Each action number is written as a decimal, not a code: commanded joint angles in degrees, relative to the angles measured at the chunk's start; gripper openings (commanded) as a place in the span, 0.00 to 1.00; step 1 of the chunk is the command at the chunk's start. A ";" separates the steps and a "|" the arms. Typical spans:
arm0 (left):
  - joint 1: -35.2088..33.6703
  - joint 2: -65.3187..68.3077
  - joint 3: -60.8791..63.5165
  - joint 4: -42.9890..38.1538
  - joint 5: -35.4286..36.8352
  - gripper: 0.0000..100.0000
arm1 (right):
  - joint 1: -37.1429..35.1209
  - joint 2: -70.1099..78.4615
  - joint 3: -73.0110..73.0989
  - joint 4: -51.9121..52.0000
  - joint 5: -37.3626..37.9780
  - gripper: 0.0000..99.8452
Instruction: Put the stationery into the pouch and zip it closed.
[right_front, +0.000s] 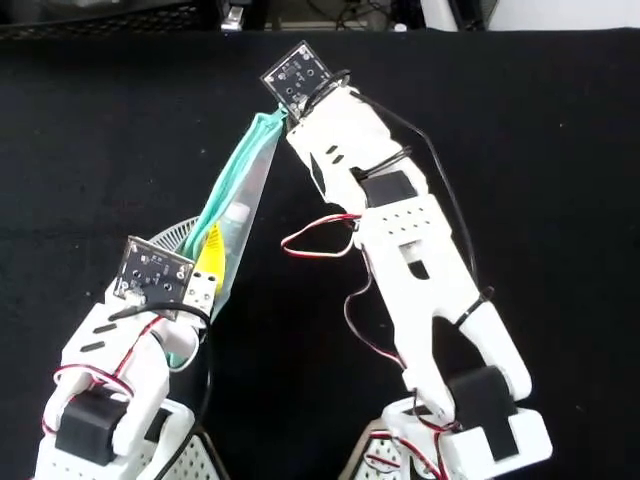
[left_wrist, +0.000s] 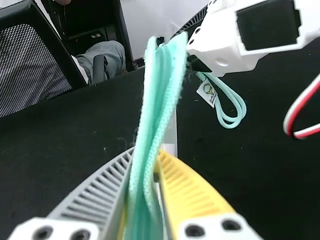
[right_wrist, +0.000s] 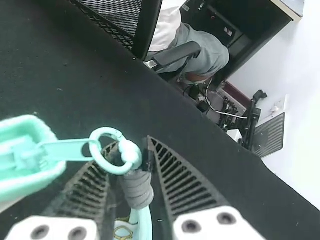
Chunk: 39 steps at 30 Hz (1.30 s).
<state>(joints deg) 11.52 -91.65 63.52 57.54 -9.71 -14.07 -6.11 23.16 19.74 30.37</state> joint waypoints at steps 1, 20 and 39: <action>-0.57 0.18 0.57 1.32 -0.35 0.03 | 8.35 2.33 -1.10 -0.88 0.53 0.01; -0.57 0.18 0.57 1.32 -0.35 0.03 | 8.26 4.35 -0.57 -0.44 0.18 0.01; -0.57 0.18 0.57 1.32 -0.35 0.03 | 0.00 -20.44 16.84 1.41 0.09 0.23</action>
<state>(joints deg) 11.52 -91.74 63.52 57.71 -9.63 -13.80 -23.60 39.43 19.74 30.46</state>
